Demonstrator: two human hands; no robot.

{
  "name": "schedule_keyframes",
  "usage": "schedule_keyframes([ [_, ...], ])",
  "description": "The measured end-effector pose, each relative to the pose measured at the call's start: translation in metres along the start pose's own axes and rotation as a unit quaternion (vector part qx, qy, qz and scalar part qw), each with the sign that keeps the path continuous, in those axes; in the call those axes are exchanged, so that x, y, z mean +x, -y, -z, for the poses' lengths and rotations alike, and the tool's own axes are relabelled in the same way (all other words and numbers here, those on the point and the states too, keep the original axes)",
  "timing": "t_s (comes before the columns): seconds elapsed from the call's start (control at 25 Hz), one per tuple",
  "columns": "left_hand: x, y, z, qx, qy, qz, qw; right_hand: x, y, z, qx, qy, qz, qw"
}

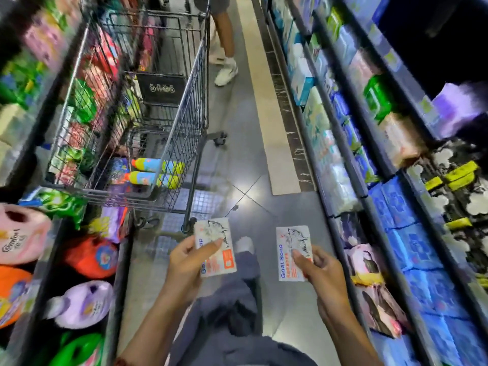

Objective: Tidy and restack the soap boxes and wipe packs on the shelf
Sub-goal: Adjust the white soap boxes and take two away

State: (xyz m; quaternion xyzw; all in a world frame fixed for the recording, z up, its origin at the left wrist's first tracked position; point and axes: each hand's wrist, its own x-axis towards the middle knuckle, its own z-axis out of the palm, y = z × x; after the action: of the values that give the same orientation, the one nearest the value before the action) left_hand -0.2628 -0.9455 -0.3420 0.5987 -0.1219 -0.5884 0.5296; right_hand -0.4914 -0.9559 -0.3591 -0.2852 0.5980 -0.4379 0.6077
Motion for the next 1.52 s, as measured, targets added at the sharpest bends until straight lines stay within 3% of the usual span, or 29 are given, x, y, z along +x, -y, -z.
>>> schedule_keyframes([
  [0.48, 0.241, -0.151, -0.111, -0.036, -0.063, -0.033, 0.997, 0.278, 0.168, -0.121, -0.079, 0.110, 0.039, 0.990],
  [0.68, 0.316, -0.185, -0.127, -0.083, -0.173, -0.058, 0.980, 0.396, 0.215, -0.176, -0.125, 0.209, 0.018, 0.970],
  [0.84, 0.353, -0.207, -0.141, -0.188, -0.263, -0.093, 0.942, 0.471, 0.254, -0.240, -0.192, 0.328, -0.010, 0.925],
  [1.08, 0.393, -0.232, -0.118, -0.295, -0.437, -0.103, 0.843, 0.525, 0.268, -0.367, -0.286, 0.480, -0.037, 0.829],
  [1.32, 0.438, -0.249, -0.043, -0.378, -0.492, -0.093, 0.779, 0.523, 0.235, -0.500, -0.379, 0.564, -0.043, 0.733],
  [1.52, 0.503, -0.244, 0.021, -0.394, -0.506, -0.041, 0.766, 0.546, 0.158, -0.605, -0.494, 0.567, -0.045, 0.658],
])
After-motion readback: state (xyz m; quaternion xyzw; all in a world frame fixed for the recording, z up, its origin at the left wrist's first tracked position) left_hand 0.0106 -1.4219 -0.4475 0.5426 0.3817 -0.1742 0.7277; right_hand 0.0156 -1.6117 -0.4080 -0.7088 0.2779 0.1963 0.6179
